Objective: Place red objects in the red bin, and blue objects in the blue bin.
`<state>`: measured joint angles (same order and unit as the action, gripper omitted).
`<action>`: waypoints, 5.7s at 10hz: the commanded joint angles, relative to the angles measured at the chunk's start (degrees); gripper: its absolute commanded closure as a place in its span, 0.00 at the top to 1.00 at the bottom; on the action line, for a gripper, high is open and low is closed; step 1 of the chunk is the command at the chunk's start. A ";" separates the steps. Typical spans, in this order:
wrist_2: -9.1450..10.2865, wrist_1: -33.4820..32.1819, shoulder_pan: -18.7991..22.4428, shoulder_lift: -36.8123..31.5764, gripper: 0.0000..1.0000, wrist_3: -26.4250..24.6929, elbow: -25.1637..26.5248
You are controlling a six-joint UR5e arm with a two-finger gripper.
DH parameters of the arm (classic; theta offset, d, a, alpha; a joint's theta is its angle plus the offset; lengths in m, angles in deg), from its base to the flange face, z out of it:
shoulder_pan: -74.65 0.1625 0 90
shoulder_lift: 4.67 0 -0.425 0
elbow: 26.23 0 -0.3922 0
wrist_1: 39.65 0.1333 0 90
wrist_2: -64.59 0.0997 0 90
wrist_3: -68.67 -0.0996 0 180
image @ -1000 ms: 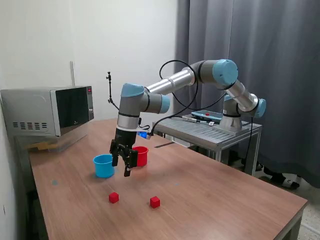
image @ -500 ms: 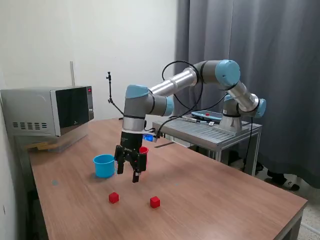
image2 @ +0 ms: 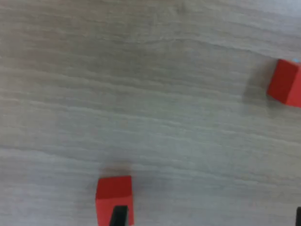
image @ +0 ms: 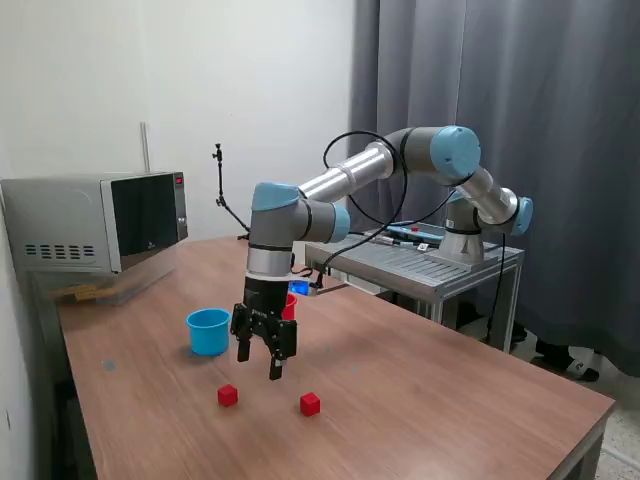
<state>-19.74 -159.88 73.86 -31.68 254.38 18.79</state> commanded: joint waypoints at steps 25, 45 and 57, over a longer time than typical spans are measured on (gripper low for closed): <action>-0.58 -1.06 -2.64 8.64 1.00 -0.08 -8.90; 0.12 1.49 -2.56 8.64 1.00 4.32 -9.34; -4.17 1.32 -2.82 2.95 0.00 1.25 -6.99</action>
<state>-22.44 -158.56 71.21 -25.72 256.78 9.57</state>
